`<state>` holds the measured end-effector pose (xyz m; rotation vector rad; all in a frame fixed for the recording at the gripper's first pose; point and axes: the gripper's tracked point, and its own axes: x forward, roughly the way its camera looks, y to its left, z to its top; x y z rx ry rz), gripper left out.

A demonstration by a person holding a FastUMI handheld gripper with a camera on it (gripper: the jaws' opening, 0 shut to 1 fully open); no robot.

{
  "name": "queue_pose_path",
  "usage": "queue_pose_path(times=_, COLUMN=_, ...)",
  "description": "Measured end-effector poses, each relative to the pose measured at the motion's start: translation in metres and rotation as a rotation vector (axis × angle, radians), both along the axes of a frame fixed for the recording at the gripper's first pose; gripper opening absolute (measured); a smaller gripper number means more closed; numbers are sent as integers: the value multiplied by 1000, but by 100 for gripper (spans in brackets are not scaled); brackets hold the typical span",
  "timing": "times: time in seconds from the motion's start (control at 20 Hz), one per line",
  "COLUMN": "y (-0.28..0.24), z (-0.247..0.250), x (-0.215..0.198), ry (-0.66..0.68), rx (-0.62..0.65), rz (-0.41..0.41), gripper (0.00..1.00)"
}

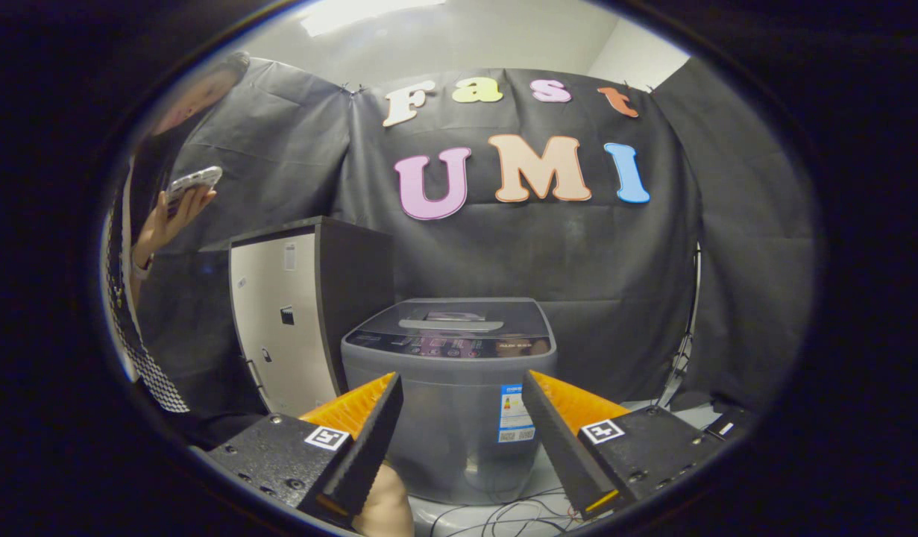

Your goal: Put the clothes into the washing machine and then close the washing machine lid.

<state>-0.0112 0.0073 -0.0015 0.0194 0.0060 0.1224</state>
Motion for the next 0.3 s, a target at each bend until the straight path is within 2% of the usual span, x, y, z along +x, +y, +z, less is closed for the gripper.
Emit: queue_pose_path(times=0.3, y=0, z=0, x=0, ry=0, rx=0, rz=0, gripper=97)
